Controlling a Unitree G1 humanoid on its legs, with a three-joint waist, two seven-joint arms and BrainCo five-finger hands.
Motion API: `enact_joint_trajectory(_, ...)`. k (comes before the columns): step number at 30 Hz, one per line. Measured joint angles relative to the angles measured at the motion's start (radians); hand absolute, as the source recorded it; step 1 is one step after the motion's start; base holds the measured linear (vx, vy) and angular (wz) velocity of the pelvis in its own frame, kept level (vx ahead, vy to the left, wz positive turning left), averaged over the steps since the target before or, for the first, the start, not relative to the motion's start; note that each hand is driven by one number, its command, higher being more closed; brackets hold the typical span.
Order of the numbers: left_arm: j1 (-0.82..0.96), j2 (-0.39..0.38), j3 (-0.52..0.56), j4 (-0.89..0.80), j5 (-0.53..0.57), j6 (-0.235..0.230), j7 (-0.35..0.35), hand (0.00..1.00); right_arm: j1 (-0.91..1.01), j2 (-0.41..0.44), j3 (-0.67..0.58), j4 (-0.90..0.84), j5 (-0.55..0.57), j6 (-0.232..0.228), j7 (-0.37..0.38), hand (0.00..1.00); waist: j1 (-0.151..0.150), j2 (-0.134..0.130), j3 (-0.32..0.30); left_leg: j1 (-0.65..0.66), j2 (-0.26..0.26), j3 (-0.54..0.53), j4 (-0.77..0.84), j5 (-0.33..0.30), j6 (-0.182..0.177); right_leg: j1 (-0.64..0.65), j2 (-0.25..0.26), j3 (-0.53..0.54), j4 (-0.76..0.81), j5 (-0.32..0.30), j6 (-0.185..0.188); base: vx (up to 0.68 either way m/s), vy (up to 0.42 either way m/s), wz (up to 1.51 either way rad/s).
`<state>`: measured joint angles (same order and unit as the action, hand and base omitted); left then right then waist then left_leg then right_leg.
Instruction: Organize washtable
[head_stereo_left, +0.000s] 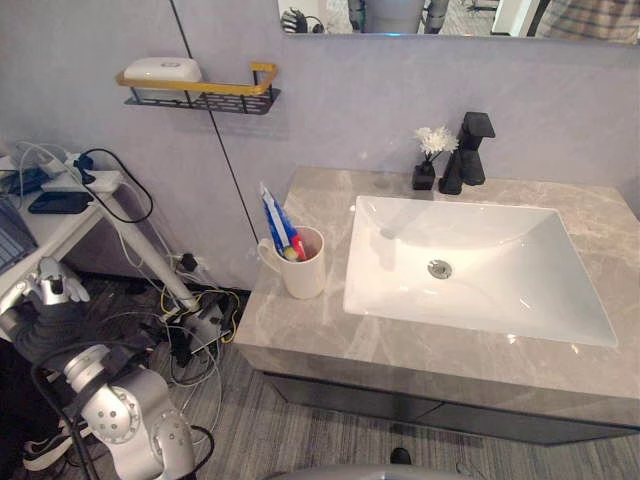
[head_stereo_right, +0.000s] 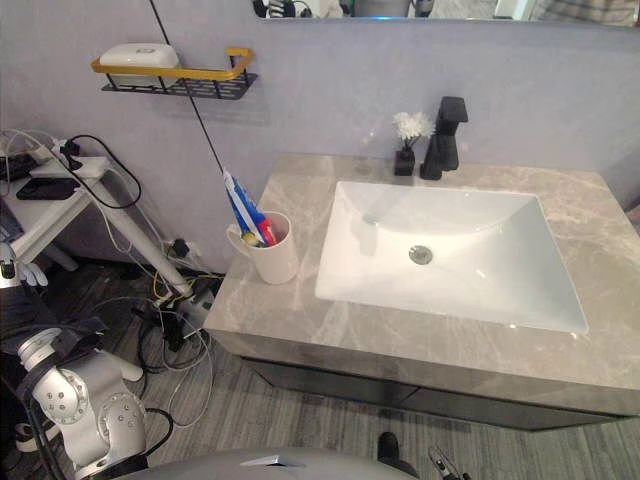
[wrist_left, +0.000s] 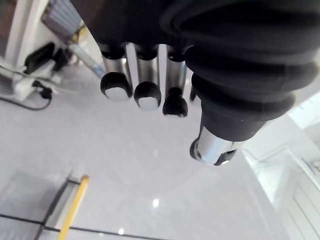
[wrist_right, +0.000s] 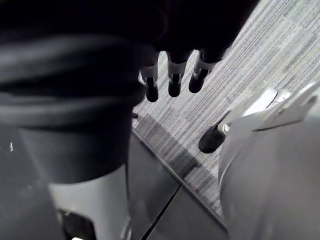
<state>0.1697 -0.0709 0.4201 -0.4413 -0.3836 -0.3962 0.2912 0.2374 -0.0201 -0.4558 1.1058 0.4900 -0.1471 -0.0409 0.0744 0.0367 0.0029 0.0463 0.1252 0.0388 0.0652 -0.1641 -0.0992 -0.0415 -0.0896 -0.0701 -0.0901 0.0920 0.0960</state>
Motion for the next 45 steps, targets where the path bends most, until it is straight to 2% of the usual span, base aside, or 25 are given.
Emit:
enact_joint_trajectory(4, 0.009, 0.0, -0.059, -0.017, 0.0, -0.002, -0.035, 1.0, 0.018, 0.0, 0.018, -0.005, -0.001, 0.001, 0.002, 0.0, 0.003, -0.006, -0.005, -0.008, -0.001, -0.006, 0.0, 0.003, -0.004, -0.005, -0.001, -0.003, 0.0, 0.011, 0.004, 0.0, 0.0, 0.04)
enact_joint_trajectory(11, 0.051, 0.009, -0.269, -0.037, -0.005, 0.004, -0.137, 1.0, 0.018, -0.003, 0.03, -0.005, -0.001, -0.001, 0.008, 0.0, -0.001, -0.008, -0.008, -0.034, -0.004, -0.043, 0.0, 0.01, -0.008, -0.011, -0.004, -0.035, 0.0, 0.01, 0.002, 0.04, 0.001, 0.15)
enact_joint_trajectory(14, 0.097, 0.01, -0.385, -0.032, -0.061, 0.032, -0.199, 1.0, 0.016, -0.006, 0.04, -0.004, -0.001, -0.001, 0.008, 0.0, -0.003, -0.008, -0.008, -0.038, -0.004, -0.046, 0.005, 0.01, -0.008, -0.014, -0.005, -0.039, 0.0, 0.008, 0.001, 0.03, 0.003, 0.02)
enact_joint_trajectory(18, 0.114, 0.013, -0.452, 0.009, -0.088, 0.055, -0.259, 1.0, 0.013, -0.015, 0.064, -0.004, -0.001, 0.0, 0.008, 0.0, -0.007, -0.007, -0.008, -0.042, -0.004, -0.048, 0.005, 0.01, -0.008, -0.016, -0.004, -0.041, 0.0, 0.006, -0.001, 0.0, 0.0, 0.0)
enact_joint_trajectory(20, 0.113, 0.04, -0.471, 0.08, -0.1, 0.07, -0.281, 1.0, 0.005, -0.019, 0.068, -0.005, -0.002, 0.001, 0.007, 0.0, -0.011, -0.006, -0.009, -0.04, -0.003, -0.052, -0.006, 0.011, -0.009, -0.015, -0.004, -0.049, 0.0, 0.006, -0.001, 0.0, 0.0, 0.0)
enact_joint_trajectory(24, 0.113, 0.069, -0.506, 0.167, -0.1, 0.091, -0.289, 1.0, -0.011, -0.022, 0.074, -0.006, -0.004, 0.003, 0.006, 0.0, -0.018, -0.007, -0.009, -0.039, -0.003, -0.059, -0.01, 0.014, -0.011, -0.015, -0.004, -0.055, -0.001, 0.006, -0.001, 0.0, -0.001, 0.01)
enact_joint_trajectory(29, 0.105, 0.13, -0.578, 0.25, -0.099, 0.124, -0.331, 1.0, -0.026, -0.036, 0.109, -0.013, -0.041, 0.004, 0.0, 0.0, -0.038, -0.012, -0.01, -0.035, -0.002, -0.076, -0.038, 0.036, -0.012, -0.019, -0.006, -0.074, -0.001, 0.005, -0.002, 0.01, -0.006, 0.09)
enact_joint_trajectory(35, 0.1, 0.165, -0.651, 0.285, -0.099, 0.15, -0.348, 1.0, -0.026, -0.034, 0.115, -0.031, -0.047, 0.006, -0.002, 0.0, -0.046, -0.014, -0.01, -0.031, -0.002, -0.073, -0.046, 0.037, -0.012, -0.019, -0.006, -0.074, -0.003, 0.005, -0.002, 0.0, 0.0, 0.01)
enact_joint_trajectory(38, 0.097, 0.173, -0.663, 0.296, -0.098, 0.154, -0.349, 1.0, -0.028, -0.035, 0.142, -0.058, -0.067, 0.005, -0.002, 0.0, -0.065, -0.015, -0.01, -0.029, -0.002, -0.071, -0.046, 0.037, -0.012, -0.018, -0.006, -0.073, -0.006, 0.005, -0.002, 0.0, 0.0, -0.01)
enact_joint_trajectory(45, 0.068, 0.195, -0.675, 0.334, -0.099, 0.158, -0.35, 1.0, -0.022, -0.026, 0.144, -0.086, -0.079, 0.006, -0.001, 0.0, -0.068, -0.019, -0.008, -0.018, -0.001, -0.05, -0.051, 0.037, -0.011, -0.021, -0.003, -0.053, -0.008, 0.006, -0.002, -0.01, 0.001, -0.08)
